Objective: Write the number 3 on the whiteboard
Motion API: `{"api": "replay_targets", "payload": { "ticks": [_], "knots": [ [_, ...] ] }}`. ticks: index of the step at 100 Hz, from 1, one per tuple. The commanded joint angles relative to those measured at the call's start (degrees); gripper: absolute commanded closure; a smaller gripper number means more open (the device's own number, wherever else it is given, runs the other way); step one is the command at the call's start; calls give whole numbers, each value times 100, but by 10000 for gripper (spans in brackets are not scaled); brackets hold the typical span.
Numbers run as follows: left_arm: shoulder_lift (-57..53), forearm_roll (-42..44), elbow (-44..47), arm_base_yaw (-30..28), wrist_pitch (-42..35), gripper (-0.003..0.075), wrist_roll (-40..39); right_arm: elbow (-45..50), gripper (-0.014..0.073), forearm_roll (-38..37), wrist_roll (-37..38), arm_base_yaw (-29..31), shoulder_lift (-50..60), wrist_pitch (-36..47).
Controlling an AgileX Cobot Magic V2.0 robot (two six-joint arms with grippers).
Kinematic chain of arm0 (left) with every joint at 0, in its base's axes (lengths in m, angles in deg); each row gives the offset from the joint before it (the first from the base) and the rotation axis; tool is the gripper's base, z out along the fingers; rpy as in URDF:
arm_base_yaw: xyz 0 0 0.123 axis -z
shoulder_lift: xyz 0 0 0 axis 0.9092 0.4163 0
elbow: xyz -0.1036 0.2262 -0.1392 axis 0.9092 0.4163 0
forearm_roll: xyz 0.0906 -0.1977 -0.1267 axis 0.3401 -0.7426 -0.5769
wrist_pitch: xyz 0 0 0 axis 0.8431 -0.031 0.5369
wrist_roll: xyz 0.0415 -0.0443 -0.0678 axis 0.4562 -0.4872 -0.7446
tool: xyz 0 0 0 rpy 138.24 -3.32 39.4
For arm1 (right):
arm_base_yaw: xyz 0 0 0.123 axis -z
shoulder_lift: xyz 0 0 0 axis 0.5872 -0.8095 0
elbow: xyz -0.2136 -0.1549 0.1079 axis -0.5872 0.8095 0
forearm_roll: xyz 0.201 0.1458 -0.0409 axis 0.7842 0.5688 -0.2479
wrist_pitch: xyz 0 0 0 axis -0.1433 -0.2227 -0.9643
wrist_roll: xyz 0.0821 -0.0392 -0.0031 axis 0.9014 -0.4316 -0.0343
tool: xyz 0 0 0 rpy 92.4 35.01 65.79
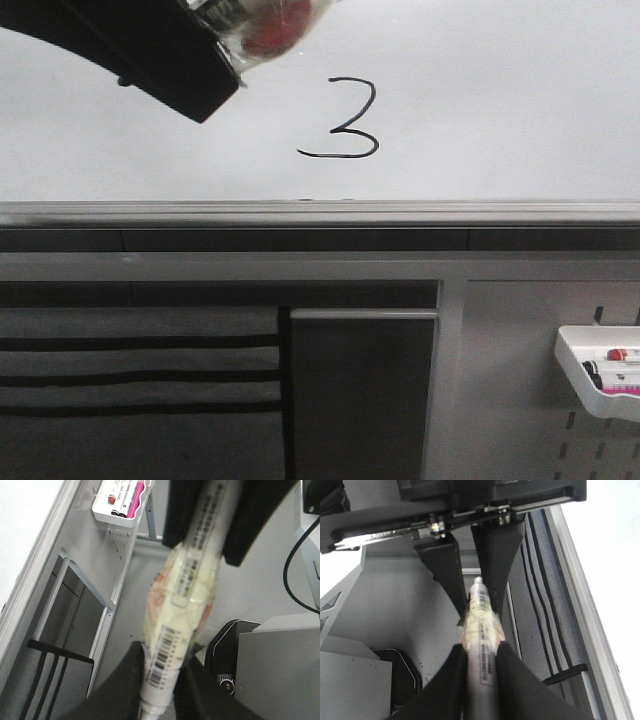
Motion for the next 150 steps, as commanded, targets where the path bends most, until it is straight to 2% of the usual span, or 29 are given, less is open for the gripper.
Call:
{"api": "replay_targets", "payload": {
  "ticks": [1,13,20,30,52,64,76,90,133,142,150],
  "knots": [
    [-129,-254,-190,19,-277,680,-52,-142,406,341,-44,16,168,214],
    [-129,-170,-190,-114,-351,697,-52,-142,253,306,43,44,194,646],
    [-129,22,-190,-303,-435,707,-153,-142,211,306,61,203,289,946],
    [-129,363,-190,-717,-712,715,-563,-142,209,316,169,518,474,1260],
    [162,411,-179,-1937,-1682,732,-1364,-142,209,368,203,870,678,1213],
    [492,158,-179,-2506,-2209,732,-1796,-142,209,368,203,870,678,1108],
    [820,-386,-179,-2864,-2667,732,-1807,-142,209,422,203,870,678,1087],
    [1165,-1082,-179,-2975,-3160,732,-1807,-142,209,435,203,870,678,1087],
    [1322,-1067,-179,-2975,-3160,720,-1807,-142,209,443,203,870,678,1087],
    [1322,-1042,-179,-2975,-3160,678,-1807,-142,209,443,203,870,678,1087],
    [1322,-1029,-179,-2975,-3174,587,-1807,-142,209,443,203,870,678,1076]
  ]
}}
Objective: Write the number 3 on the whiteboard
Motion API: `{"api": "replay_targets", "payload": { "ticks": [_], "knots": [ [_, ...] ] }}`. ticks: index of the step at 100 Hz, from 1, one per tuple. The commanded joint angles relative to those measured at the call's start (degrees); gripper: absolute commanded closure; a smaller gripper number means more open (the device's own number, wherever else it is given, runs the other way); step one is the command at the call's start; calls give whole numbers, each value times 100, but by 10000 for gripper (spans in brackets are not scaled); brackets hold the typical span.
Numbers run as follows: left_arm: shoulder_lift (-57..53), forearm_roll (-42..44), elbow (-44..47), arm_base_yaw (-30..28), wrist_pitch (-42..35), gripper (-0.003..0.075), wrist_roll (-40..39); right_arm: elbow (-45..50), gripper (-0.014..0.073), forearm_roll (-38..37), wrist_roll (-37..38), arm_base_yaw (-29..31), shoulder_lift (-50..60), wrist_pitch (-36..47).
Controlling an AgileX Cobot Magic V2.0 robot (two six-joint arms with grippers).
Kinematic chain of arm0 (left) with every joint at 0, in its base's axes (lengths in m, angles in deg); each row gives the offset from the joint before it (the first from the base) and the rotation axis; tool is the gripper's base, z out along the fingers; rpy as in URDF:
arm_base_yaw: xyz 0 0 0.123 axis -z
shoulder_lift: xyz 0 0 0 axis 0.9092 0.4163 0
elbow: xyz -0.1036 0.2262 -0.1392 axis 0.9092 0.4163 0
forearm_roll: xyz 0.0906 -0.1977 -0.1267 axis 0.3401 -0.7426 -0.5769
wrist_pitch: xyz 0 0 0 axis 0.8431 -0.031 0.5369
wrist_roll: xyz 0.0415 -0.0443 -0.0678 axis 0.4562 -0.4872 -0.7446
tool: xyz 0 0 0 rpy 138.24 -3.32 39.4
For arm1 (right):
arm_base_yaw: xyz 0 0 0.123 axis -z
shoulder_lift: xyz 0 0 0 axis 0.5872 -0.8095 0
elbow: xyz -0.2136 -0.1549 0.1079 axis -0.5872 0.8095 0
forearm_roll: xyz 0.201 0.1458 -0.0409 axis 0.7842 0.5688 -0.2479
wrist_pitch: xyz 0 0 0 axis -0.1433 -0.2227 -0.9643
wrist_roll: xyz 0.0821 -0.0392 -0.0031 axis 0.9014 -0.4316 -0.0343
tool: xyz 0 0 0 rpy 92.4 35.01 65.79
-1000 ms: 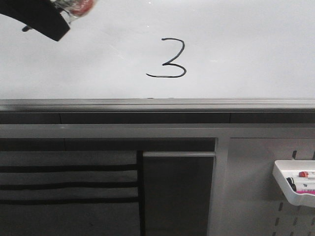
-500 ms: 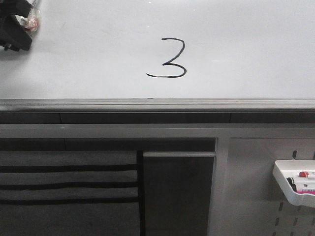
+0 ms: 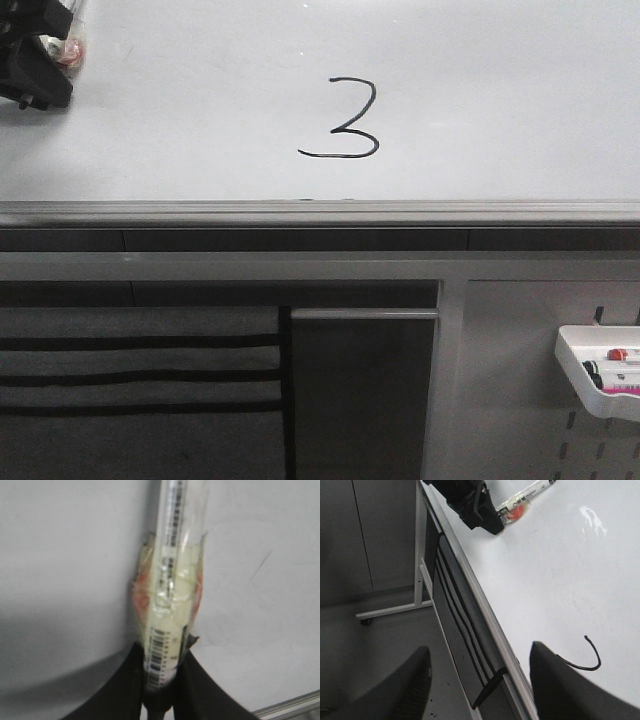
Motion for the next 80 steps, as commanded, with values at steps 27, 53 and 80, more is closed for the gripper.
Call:
{"api": "replay_targets", "payload": {
  "ticks": [27,53,80],
  "knots": [
    [-245,-53,-179,-11,-140,224,-55,-142,209,284,18,28,159,208],
    [-1496,531,-179,-11,1000,226,-55,-142,209,-671,1215,41,796,208],
    [-3809,2074,-179,-11,2304,226,-925,-142,211,-3521,5989,41,1853,-514]
  ]
}}
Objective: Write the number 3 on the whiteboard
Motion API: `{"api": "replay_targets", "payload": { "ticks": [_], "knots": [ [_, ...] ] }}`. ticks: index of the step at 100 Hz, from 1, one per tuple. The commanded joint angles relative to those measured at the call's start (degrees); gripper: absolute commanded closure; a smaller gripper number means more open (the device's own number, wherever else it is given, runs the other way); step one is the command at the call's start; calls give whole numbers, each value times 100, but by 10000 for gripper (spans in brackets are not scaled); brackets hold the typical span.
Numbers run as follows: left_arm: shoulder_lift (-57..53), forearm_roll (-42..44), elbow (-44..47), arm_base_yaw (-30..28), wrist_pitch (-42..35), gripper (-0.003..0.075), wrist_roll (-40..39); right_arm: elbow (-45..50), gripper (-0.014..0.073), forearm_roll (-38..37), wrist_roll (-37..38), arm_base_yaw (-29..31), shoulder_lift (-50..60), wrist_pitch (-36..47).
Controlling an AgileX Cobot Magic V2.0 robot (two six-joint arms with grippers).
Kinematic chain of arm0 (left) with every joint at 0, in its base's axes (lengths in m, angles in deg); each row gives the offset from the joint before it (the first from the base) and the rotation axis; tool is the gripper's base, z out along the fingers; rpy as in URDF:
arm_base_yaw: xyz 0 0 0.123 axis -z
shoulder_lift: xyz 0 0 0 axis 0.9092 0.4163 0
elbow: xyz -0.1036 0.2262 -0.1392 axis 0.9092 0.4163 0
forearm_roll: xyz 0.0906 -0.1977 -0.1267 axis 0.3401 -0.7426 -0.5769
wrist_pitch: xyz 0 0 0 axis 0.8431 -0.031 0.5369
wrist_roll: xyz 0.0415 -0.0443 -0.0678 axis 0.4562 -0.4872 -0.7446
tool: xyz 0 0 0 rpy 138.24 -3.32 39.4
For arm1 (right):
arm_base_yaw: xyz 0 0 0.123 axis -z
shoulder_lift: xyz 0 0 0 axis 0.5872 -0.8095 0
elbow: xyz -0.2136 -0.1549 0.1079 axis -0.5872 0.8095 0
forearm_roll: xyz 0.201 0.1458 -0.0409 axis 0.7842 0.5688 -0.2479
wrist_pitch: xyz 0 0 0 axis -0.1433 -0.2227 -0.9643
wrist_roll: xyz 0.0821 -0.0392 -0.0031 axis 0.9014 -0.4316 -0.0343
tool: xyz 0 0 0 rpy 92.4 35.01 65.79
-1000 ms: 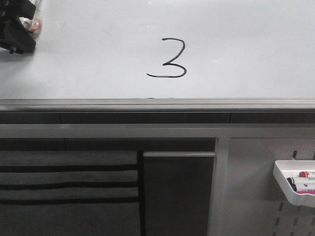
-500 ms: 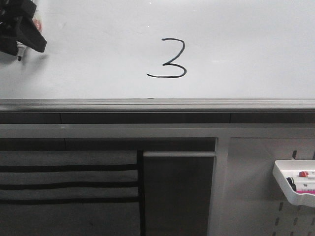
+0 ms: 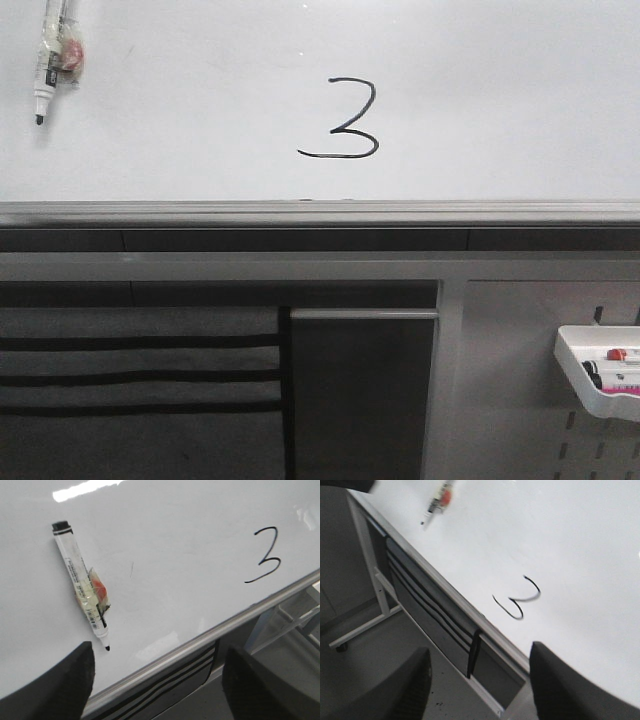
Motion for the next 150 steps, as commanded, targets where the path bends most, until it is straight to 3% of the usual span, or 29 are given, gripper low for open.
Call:
{"api": "replay_targets", "payload": {
  "ticks": [1,10,18,26,37,44,51,60,72,81,135,150],
  "knots": [
    [-883,635,-179,-11,144,226,-702,-142,211,-939,1784,41,399,-122],
    [-1818,1445,-66,-11,228,226,-1436,23,242,-1538,2930,41,848,-455],
    [-2764,1905,247,-11,-1,238,-1993,353,322,-1690,3175,41,1312,-226],
    [-3587,2040,723,-11,-437,283,-2334,799,461,-1690,3187,41,1839,308],
    [-4901,2054,1574,-11,-1734,403,-2395,1446,668,-1832,3175,41,2432,1507],
    [-5584,2054,2122,-11,-2464,513,-2718,1877,666,-1872,3175,41,2662,2258],
    [-5817,2126,2361,-11,-2183,612,-3017,2197,666,-1872,3186,41,2704,2677],
    [-5510,2152,2407,-11,-1693,675,-3001,2418,666,-1999,3186,41,2576,2693],
    [-5155,2152,2586,-11,-2474,734,-3001,2705,666,-1999,3186,41,2364,2706],
    [-4982,2152,2729,-11,-2827,738,-3001,2832,666,-1999,3186,41,2226,2695],
    [-4862,2375,3590,-11,-2807,738,-3001,2947,666,-1999,3186,41,2009,2495],
    [-5057,2472,4314,-11,-3255,738,-3001,2947,666,-1999,3186,41,2009,2495]
  ]
}}
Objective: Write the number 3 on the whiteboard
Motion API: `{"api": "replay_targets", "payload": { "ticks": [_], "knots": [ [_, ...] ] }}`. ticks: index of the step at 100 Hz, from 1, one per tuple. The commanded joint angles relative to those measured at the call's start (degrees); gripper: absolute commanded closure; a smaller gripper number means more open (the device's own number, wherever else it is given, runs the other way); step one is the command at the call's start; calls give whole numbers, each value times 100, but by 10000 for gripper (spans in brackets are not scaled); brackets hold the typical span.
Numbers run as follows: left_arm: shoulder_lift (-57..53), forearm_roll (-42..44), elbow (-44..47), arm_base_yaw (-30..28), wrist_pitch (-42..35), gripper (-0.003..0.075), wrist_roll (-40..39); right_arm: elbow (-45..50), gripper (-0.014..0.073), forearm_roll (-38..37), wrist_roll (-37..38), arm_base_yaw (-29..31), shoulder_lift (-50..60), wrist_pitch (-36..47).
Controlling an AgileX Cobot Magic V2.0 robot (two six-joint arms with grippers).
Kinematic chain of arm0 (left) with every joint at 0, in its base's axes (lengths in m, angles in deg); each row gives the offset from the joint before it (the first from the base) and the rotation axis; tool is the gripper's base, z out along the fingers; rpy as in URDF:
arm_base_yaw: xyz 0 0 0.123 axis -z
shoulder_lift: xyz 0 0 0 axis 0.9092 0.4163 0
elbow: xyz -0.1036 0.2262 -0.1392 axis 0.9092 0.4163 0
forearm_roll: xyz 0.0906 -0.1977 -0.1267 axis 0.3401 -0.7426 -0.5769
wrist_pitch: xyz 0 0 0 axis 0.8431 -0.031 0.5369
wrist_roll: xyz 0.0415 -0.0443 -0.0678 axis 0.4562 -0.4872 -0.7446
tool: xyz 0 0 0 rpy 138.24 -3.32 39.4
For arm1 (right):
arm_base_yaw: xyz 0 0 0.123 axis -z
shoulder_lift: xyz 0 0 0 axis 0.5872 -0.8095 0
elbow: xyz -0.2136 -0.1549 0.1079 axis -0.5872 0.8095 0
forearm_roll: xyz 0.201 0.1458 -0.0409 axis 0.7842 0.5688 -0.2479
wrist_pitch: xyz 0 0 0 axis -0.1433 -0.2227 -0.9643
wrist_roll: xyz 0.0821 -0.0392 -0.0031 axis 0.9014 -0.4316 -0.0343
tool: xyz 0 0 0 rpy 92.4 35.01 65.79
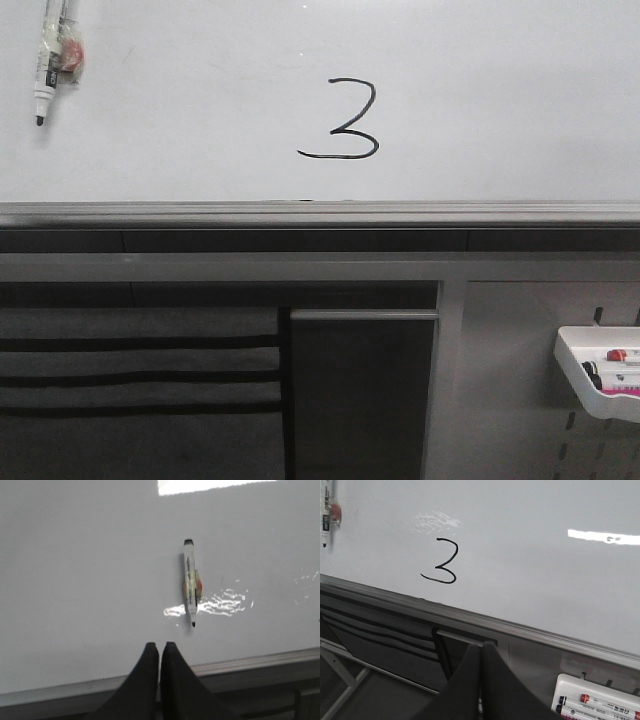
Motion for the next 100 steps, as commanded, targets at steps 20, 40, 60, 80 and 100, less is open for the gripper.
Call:
{"api": "replay_targets", "payload": {
  "ticks": [20,40,60,80,100],
  "knots": [
    [-555,-39,1391,-11,-2247,738,-54,-151,668,-91,9,36,-72,392],
    [-778,-39,1830,-11,-2443,738,-54,-151,668,-91,9,36,-71,375],
    [-778,-39,1872,-11,-2346,738,-54,-151,668,-91,9,36,-71,375],
    [-778,-39,1872,-11,-2346,738,-54,-151,668,-91,9,36,-71,375],
    [-778,-39,1872,-11,-2346,738,-54,-151,668,-91,9,36,-71,375]
  ]
}}
